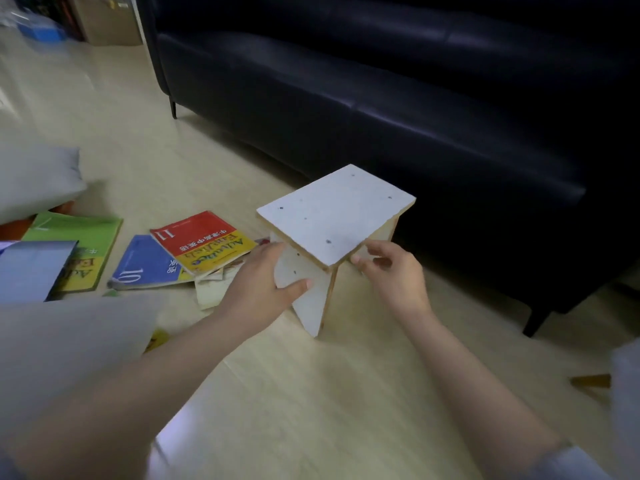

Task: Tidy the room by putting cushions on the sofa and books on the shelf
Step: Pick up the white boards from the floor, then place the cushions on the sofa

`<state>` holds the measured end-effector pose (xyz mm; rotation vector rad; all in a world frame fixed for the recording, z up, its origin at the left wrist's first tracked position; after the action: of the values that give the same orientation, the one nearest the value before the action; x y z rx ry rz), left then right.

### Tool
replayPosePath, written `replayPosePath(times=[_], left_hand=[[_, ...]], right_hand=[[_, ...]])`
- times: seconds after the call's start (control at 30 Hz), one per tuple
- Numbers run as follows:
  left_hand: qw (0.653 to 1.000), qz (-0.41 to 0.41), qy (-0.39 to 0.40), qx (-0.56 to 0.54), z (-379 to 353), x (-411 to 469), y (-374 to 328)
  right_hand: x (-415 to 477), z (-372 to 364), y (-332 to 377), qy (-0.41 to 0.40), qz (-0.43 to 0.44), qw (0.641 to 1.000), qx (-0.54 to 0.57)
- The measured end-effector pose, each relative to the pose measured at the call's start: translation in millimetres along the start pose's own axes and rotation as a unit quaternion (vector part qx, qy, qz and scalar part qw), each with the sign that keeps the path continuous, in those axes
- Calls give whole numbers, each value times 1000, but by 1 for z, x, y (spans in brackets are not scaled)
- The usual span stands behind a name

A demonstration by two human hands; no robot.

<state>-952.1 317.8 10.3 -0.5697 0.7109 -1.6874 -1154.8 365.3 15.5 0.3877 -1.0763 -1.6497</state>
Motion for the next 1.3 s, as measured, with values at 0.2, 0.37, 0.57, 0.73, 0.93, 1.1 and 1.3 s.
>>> replayPosePath(times=[0.2,0.37,0.57,0.73,0.93,1.1,1.3], left_hand=[[989,105,67,76,31,-49,92],[977,190,58,83,82,-83,163],[976,210,12,54,120,-108,221],[978,203,-41,26,147,-119,245],[967,221,-112,54,195,-128,288],[958,231,-138,100,221,-130,328],[931,328,-82,142,246,-131,381]], right_hand=[[-70,-72,-1,77,-7,997,13],[-112,-158,14,228,-7,974,-10],[-144,-232,49,349,-30,937,14],[-163,-280,82,424,-90,901,31],[-175,-334,101,463,-245,846,100],[-185,-355,97,431,-287,837,175],[-189,-370,88,433,-283,827,222]])
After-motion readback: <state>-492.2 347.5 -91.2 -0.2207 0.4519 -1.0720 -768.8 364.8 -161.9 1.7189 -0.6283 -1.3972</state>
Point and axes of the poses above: each hand's wrist, its own x-axis towards the middle knuckle, its own z-axis out of the back of the hand, y = z × x, the point moved 4 cm from there along x, towards the middle knuckle, and after that the axes turned 11 degrees about z, right-handed, at the moved point
